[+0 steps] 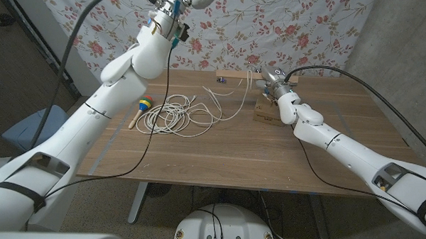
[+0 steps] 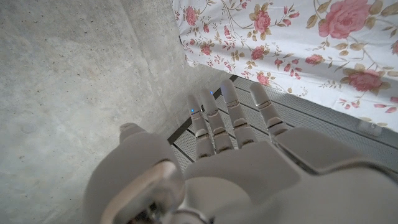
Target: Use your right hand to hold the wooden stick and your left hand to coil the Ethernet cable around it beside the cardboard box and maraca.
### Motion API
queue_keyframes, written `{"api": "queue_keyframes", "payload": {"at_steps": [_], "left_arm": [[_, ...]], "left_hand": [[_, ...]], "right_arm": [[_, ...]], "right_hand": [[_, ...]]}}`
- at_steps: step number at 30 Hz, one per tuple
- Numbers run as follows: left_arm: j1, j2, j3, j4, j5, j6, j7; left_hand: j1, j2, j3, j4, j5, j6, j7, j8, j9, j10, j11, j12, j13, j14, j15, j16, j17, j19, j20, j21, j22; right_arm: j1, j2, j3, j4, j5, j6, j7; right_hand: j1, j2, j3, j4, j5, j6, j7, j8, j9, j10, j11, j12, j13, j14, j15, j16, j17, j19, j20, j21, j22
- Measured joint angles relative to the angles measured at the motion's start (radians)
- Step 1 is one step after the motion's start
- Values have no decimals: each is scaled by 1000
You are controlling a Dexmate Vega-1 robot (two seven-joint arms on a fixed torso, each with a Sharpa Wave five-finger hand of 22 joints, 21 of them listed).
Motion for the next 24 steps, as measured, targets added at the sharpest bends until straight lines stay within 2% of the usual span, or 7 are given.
{"api": "queue_keyframes", "payload": {"at_steps": [4, 6, 8, 10, 14, 23, 24], "left_arm": [[8, 6, -21, -13, -59, 24, -34], [9, 10, -36, -15, -59, 24, -34], [9, 13, -49, -14, -224, 112, -148], [8, 18, -59, -7, -224, 112, -148], [-2, 30, -75, 10, -423, 195, -253], [-20, 54, -86, 52, -423, 195, -253], [-23, 59, -86, 61, -734, 262, -338]], "left_hand": [[-36, -3, 15, 7, -8, -139, -17, -147, -82, -142, 36, -166, -135, -88, 40, -149, -140, -33, 7, -66, -119], [-43, -4, 18, 10, -8, -176, -18, -188, -93, -189, 48, -222, -175, -116, 56, -190, -179, -52, 7, -86, -151], [-51, 0, 22, 14, -11, -199, -19, -211, -96, -219, 59, -257, -198, -133, 68, -212, -200, -64, 9, -98, -169], [-52, 0, 23, 15, -11, -215, -16, -229, -96, -239, 71, -281, -214, -147, 80, -229, -214, -76, 4, -104, -181], [-63, 1, 26, 18, -11, -235, -13, -252, -96, -263, 80, -312, -235, -169, 91, -251, -233, -97, 7, -118, -196], [-72, 3, 30, 22, -11, -246, -3, -267, -96, -270, 87, -334, -253, -181, 95, -264, -248, -99, 5, -130, -209], [-72, 3, 30, 22, -11, -246, -2, -270, -96, -270, 87, -334, -255, -181, 95, -264, -250, -99, 5, -131, -210]], "right_arm": [[40, -19, -4, -6, 11, -31, 60], [57, -27, -12, -1, 15, -50, 96], [65, -30, -16, 2, 18, -66, 124], [65, -30, -16, 2, 21, -81, 155], [92, -43, -33, 14, 26, -116, 211], [92, -43, -33, 14, 28, -183, 308], [132, -63, -69, 28, 27, -194, 325]], "right_hand": [[0, 0, 0, 0, 7, 0, 0, 0, -3, -5, 5, -27, -34, -20, 5, -8, 0, -7, 3, -15, -5], [0, 0, 3, 3, 7, 0, 0, 0, -4, -5, 5, -35, -45, -20, 6, -8, 0, -11, 0, -22, -7], [0, 0, 1, 7, 8, 0, 0, 0, -6, -5, 5, -50, -68, -33, 8, -8, 0, -15, 5, -33, -10], [0, 0, 0, 8, 13, 0, 0, 0, -8, -5, 5, -71, -101, -38, 12, -13, -1, -15, 5, -46, -10], [0, 0, 1, 15, 21, 0, 0, 0, -13, -11, 11, -99, -146, -51, 15, -16, -5, -15, 5, -66, -14], [-19, 9, 5, 21, 30, -8, 8, -8, -41, -46, 30, -167, -258, -113, 27, -75, -28, -29, 3, -118, -12], [-39, 30, 12, 14, 30, -13, 13, -28, -54, -64, 26, -179, -286, -124, 31, -130, -70, -36, 4, -128, -11]]}}
